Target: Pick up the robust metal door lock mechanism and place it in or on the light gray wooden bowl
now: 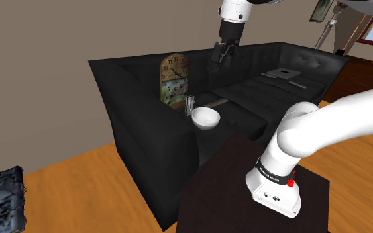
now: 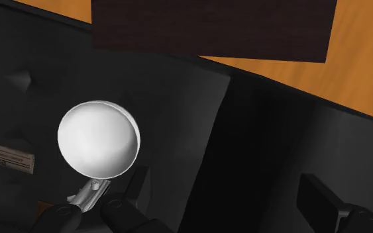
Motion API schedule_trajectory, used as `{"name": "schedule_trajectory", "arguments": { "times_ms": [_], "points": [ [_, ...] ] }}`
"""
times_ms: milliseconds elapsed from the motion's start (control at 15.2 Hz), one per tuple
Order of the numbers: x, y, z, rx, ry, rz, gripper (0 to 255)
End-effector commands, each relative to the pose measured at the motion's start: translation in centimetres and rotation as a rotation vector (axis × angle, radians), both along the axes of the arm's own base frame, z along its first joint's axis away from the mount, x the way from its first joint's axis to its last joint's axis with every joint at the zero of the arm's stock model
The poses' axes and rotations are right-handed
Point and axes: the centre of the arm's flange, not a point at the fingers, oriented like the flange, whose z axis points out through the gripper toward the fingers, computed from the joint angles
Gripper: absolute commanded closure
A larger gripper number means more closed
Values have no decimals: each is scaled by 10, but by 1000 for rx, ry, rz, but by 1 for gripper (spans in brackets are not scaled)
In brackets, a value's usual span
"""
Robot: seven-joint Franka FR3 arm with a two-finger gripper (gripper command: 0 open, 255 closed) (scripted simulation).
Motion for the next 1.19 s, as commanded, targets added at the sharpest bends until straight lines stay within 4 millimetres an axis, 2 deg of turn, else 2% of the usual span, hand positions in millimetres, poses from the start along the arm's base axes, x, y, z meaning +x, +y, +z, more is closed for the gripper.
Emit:
{"name": "schedule_trajectory", "arguments": {
  "times_ms": [0, 1122],
  "points": [
    [0, 0, 0, 0, 0, 0, 0],
    [126, -136, -136, 12, 63, 183, 0]
  ]
}}
